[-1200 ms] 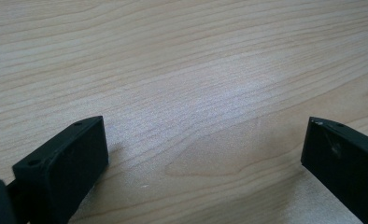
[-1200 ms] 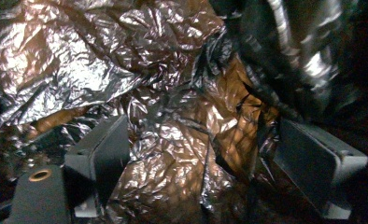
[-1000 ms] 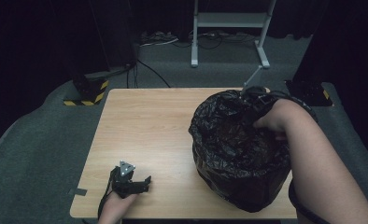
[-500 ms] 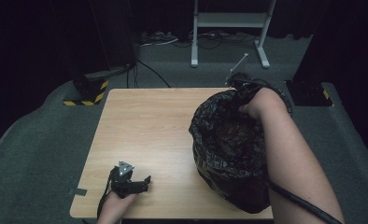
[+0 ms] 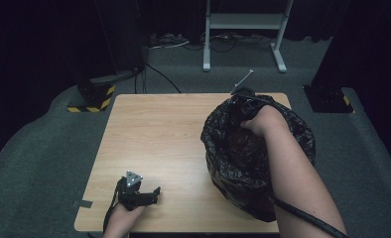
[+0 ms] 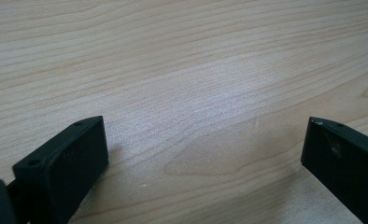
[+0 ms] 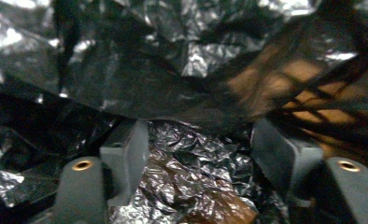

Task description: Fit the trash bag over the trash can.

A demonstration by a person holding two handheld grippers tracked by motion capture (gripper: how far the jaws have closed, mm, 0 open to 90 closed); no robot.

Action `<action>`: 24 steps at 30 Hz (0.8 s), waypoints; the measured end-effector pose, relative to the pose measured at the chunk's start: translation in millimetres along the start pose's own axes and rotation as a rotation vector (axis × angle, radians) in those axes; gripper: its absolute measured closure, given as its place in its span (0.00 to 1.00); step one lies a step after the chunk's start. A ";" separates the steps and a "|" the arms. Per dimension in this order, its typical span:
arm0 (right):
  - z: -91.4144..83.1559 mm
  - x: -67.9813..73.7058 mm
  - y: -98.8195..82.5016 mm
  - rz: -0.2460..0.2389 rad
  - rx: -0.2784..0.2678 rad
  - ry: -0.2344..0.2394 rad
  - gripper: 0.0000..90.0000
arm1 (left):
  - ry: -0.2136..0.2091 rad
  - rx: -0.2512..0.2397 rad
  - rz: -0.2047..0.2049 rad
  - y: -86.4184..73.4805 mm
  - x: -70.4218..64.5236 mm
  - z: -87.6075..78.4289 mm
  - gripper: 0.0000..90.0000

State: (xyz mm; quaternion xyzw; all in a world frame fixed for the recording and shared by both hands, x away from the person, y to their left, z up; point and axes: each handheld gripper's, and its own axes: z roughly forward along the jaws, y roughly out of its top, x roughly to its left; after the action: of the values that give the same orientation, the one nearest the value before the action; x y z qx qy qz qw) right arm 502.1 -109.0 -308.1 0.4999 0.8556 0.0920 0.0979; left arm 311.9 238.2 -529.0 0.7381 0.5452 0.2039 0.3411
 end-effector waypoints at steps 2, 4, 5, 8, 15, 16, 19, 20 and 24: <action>-0.3 1.1 -0.7 0.014 -0.004 0.001 0.34 | -0.001 0.000 -0.003 0.0 -0.3 0.1 0.01; -3.4 1.9 -1.6 0.032 -0.002 0.000 0.30 | 0.002 0.002 0.002 0.1 -0.5 0.3 0.01; -6.3 2.3 -2.3 0.039 -0.006 0.000 0.28 | 0.002 0.004 0.004 0.1 -0.7 0.3 0.01; -23.0 1.8 -5.1 0.045 -0.021 0.011 0.25 | 0.007 0.006 0.012 0.3 -1.2 0.5 0.01; -76.6 -7.1 -15.9 0.045 -0.080 -0.026 0.18 | 0.011 0.008 0.016 0.2 -2.5 0.9 0.01; -82.2 -9.1 -17.8 0.040 -0.081 -0.037 0.18 | 0.012 0.007 0.018 0.2 -2.6 1.0 0.01; -94.4 -15.2 -23.4 0.034 -0.095 -0.058 0.17 | 0.014 0.011 0.021 0.3 -2.9 1.0 0.01; -97.3 -17.3 -25.2 0.034 -0.102 -0.058 0.17 | 0.015 0.012 0.022 0.3 -3.1 1.0 0.01; -104.2 -25.4 -32.0 0.023 -0.112 -0.076 0.16 | 0.027 0.018 0.033 0.5 -4.7 1.7 0.01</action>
State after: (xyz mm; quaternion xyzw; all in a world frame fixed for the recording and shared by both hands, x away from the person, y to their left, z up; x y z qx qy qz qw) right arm 460.5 -152.8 -213.9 0.5068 0.8389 0.1215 0.1571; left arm 311.8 233.2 -529.5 0.7471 0.5394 0.2148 0.3237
